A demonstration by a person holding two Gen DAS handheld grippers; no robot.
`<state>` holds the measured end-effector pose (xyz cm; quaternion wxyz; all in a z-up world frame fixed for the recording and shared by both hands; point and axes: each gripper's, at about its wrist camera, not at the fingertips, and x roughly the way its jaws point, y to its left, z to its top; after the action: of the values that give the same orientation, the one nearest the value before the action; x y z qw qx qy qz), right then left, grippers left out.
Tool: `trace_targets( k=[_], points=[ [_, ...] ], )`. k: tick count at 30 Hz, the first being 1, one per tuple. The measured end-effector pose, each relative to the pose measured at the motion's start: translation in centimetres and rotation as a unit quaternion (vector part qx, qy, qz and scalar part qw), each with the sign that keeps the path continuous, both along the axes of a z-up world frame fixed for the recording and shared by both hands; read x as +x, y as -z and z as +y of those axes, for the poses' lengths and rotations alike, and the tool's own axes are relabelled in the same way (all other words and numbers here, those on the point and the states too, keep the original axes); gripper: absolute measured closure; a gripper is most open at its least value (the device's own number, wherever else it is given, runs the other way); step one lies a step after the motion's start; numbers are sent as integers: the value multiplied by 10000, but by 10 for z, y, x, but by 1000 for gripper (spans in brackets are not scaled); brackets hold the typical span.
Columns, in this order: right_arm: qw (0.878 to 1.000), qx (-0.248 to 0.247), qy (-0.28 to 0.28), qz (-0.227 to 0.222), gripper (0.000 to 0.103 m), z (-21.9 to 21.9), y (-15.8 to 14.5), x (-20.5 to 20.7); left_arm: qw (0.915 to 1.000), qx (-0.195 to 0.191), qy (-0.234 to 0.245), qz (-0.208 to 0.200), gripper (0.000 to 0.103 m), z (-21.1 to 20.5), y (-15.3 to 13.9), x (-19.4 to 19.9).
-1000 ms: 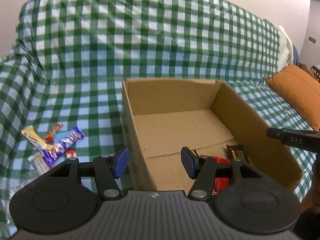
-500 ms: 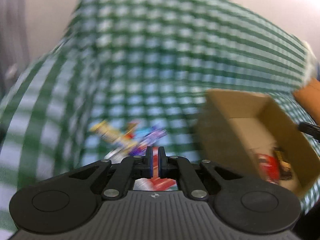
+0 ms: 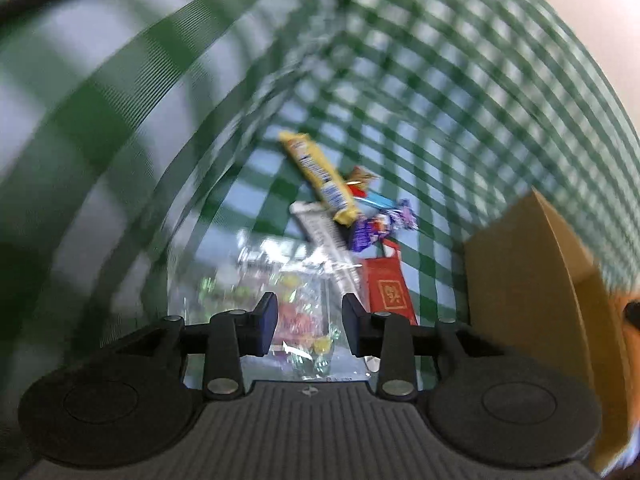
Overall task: Organize snacks
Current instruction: 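Move both tools back to the snack pile and grasp the red square candy packet with the right tool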
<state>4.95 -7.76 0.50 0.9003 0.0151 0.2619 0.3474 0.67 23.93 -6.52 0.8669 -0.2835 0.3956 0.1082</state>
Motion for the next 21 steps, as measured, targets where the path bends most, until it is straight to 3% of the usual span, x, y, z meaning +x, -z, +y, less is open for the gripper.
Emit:
trace_targets(
  k=[3,6,12,14,21],
  points=[
    [9988,-175,-59,460,81,52,2,16,9984,-395,-408,8,62,-3,7,-11],
    [9925,-749,178,951,73,103,23,40,9964,-517,-659,121,51,-5,7,-21],
    [9752,-1313,612,1670,46,152,82,77,9935,-786,-668,486,46,0,14,-29],
    [9682,-1517,663,1874,31,159,100,85,9921,-870,-704,563,45,1,20,-26],
    [9643,-1565,666,2031,34,165,121,94,9933,-750,-707,516,46,3,27,-8]
  ],
)
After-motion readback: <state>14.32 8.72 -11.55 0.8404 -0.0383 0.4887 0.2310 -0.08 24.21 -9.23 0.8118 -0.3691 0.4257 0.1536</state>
